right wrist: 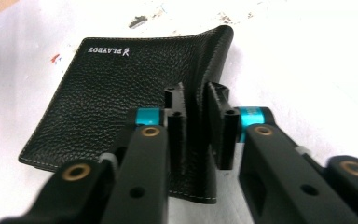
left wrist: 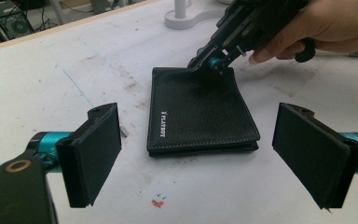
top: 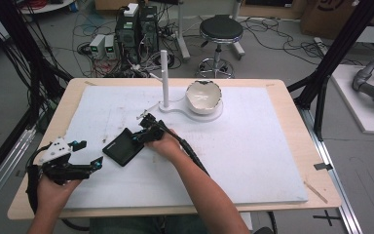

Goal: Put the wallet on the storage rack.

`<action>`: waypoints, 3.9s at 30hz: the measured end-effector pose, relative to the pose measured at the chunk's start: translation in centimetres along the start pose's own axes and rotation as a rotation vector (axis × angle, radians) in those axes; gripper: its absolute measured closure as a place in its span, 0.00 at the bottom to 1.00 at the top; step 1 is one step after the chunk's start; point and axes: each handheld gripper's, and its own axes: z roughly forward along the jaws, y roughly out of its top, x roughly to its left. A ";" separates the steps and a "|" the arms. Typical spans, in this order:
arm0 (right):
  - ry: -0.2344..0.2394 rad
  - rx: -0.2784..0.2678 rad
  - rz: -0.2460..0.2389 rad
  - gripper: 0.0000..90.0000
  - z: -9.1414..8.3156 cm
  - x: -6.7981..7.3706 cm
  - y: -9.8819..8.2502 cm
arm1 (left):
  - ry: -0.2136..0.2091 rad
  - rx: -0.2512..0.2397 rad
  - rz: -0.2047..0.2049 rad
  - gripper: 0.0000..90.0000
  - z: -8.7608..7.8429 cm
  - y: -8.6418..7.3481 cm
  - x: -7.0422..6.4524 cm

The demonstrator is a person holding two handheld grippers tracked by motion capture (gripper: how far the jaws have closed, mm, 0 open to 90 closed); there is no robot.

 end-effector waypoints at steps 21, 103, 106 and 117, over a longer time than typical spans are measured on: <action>-0.088 -0.207 -0.025 0.95 -9.8 -0.7 0.3 | 0.000 -0.001 -0.005 0.17 0.1 -0.1 0.2; -0.695 -0.252 0.028 0.94 -23.1 -11.9 -2.9 | -0.029 0.005 -0.006 0.17 2.1 0.5 0.6; -0.710 -0.255 0.012 0.95 -23.5 -12.0 -3.0 | -0.028 0.007 -0.008 0.17 2.2 0.5 0.7; -0.732 -0.241 0.000 0.94 -23.5 -12.1 -3.0 | -0.032 0.012 -0.001 0.17 2.2 0.5 0.5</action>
